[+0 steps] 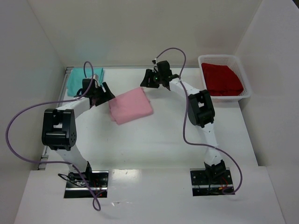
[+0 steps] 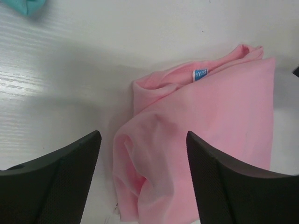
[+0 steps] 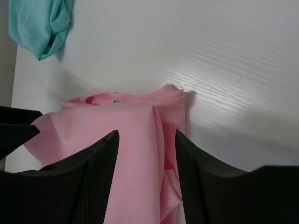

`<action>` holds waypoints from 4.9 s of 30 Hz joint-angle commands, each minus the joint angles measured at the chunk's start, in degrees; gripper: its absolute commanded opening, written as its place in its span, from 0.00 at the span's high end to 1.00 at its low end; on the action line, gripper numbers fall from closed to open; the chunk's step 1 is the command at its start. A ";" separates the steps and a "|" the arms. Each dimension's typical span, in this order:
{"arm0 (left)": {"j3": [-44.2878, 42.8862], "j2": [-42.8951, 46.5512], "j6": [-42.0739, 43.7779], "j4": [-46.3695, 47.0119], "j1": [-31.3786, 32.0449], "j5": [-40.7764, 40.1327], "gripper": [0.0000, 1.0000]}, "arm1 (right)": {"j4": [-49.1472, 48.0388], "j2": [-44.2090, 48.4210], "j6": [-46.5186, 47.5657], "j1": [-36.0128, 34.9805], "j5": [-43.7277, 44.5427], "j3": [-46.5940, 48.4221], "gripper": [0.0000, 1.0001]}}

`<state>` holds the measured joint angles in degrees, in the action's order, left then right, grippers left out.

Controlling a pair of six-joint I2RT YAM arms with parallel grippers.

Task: Fold and stack the t-shirts
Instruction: Smooth out wrinkles on the folded tshirt

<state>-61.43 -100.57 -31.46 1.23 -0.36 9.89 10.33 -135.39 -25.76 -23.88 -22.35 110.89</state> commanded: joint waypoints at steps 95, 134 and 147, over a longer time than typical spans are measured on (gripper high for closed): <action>-9.93 -11.84 0.88 1.75 2.73 4.54 0.13 | -11.21 6.98 -0.70 -0.12 -8.16 -15.35 0.68; -6.33 7.40 4.83 -1.23 11.08 -13.64 0.00 | -12.27 33.61 2.90 0.41 20.23 -30.03 0.00; -7.74 11.97 16.17 -10.91 8.54 -18.43 0.00 | -6.28 35.29 3.62 10.08 16.55 -30.65 0.00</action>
<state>-67.24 -92.40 -18.39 -9.28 10.00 -7.64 4.71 -102.98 -22.46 -15.09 -4.91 80.58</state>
